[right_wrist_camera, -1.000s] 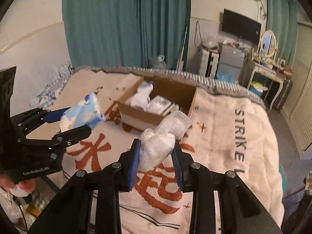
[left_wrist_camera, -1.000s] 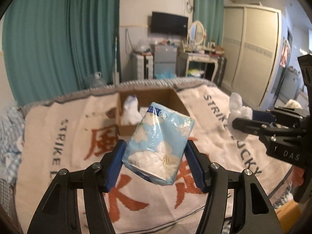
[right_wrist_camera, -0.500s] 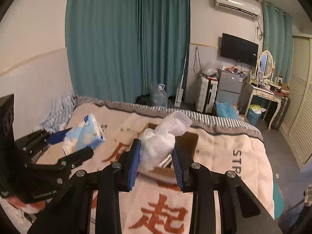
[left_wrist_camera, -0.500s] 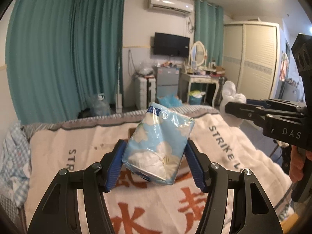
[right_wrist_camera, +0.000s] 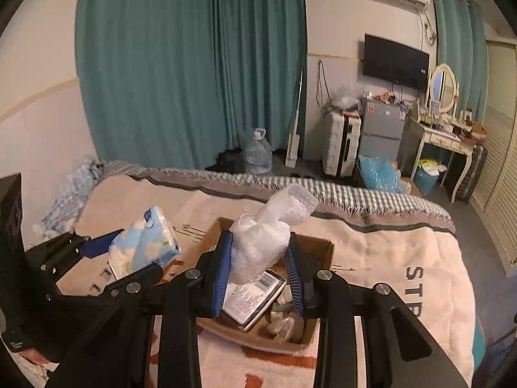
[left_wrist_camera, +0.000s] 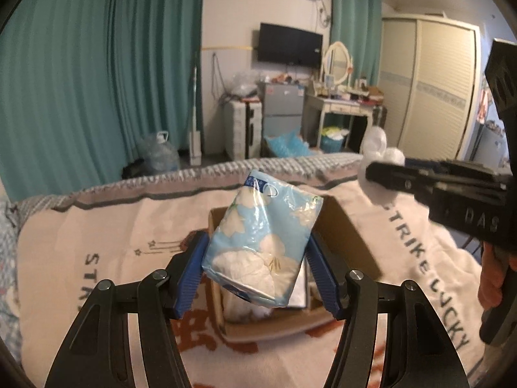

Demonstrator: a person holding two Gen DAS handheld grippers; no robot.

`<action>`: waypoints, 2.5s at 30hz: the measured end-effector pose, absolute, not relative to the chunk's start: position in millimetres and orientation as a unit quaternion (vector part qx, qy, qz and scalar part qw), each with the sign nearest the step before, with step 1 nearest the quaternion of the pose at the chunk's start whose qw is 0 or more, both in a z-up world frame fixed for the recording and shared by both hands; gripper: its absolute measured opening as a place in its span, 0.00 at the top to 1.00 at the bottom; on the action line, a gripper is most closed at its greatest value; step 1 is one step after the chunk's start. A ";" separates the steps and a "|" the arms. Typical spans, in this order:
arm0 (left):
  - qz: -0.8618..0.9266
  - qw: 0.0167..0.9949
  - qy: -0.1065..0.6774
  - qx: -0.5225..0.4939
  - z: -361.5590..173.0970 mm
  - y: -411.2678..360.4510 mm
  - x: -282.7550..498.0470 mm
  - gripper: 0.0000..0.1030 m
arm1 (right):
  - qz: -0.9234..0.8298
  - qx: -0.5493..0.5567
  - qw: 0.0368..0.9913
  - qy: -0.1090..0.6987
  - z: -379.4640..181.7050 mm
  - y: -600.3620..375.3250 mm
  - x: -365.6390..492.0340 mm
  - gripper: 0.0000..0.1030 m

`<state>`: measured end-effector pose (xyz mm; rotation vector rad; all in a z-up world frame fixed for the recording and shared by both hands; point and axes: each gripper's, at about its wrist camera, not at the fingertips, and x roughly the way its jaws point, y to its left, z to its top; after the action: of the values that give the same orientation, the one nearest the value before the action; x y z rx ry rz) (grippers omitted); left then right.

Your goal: Organize soft objects

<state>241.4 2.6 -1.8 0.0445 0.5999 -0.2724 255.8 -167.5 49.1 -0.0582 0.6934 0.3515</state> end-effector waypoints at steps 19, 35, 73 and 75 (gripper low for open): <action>-0.147 0.919 0.362 0.044 -71.9 -26.0 325.2 0.34 | 0.134 0.053 0.894 0.424 -76.6 -198.4 368.7 0.56; -0.082 0.969 0.223 0.063 105.8 -16.1 213.3 0.24 | 0.120 0.011 0.945 0.304 126.4 -235.3 239.7 0.43; -0.039 0.983 0.179 0.024 17.2 25.8 42.4 0.08 | 0.132 0.013 0.963 0.234 30.3 -217.0 52.1 0.00; -0.033 0.982 0.185 0.032 12.2 22.0 46.4 0.08 | 0.128 0.023 0.961 0.243 20.5 -222.5 57.4 0.00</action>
<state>46.4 22.0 12.2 0.0641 0.3714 -0.0662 57.4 -222.5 20.5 0.0473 0.4928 0.2591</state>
